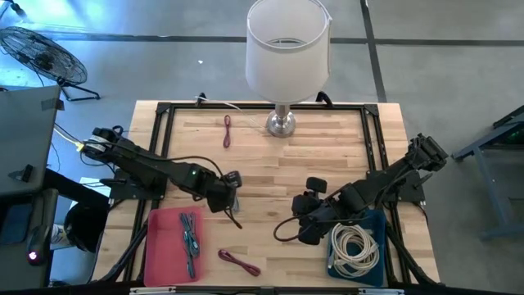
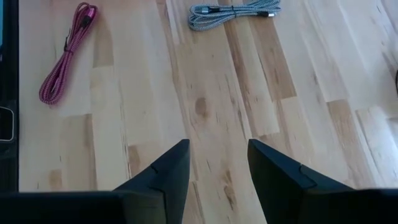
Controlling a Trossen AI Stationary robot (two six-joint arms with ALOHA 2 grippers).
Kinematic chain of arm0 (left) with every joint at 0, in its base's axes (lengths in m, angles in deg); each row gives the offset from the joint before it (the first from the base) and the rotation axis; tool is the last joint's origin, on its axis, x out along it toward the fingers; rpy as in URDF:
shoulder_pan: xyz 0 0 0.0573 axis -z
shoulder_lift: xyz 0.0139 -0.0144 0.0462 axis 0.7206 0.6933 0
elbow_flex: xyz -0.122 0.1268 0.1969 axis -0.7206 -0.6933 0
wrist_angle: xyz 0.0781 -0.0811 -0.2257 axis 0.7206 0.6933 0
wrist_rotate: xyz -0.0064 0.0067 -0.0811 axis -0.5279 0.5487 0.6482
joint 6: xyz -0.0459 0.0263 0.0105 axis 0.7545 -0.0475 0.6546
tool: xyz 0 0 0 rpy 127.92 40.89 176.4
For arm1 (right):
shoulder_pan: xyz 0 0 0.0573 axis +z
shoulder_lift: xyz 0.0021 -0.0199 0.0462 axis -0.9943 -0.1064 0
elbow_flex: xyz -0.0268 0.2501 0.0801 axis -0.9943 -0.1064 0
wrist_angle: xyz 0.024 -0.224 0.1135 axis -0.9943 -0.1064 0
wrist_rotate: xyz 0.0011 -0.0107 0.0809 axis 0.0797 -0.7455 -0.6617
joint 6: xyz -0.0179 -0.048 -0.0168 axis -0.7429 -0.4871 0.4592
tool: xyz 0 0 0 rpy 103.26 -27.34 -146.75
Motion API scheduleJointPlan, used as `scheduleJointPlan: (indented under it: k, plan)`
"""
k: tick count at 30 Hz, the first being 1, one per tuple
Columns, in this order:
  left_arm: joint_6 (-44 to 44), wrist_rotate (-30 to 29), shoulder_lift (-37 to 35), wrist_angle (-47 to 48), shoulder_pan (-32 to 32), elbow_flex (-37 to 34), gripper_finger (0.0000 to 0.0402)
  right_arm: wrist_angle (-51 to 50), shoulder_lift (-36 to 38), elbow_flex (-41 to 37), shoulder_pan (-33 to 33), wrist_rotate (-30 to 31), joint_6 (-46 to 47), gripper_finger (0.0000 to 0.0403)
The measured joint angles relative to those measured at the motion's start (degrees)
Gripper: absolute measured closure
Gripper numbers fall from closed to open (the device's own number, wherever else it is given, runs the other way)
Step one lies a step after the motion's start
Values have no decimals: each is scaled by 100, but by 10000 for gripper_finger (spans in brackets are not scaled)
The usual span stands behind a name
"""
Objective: Pick & Place USB Port
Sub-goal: Put the white and black USB cable into the pink bin
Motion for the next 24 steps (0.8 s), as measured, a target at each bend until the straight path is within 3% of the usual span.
scheduleJointPlan:
  k: [8, 16, 24]
  plan:
    - [-627, 412, -2, -406, -2, 2, 261, -9, 0, 0, 0, 13, -153, 249]
    - [-685, 942, 185, -486, -2, 0, 261, -23, 0, 0, 0, 13, -153, 249]
    - [-815, 896, 668, -623, -2, 0, 261, 19, 0, -2, 0, 2, -108, 249]
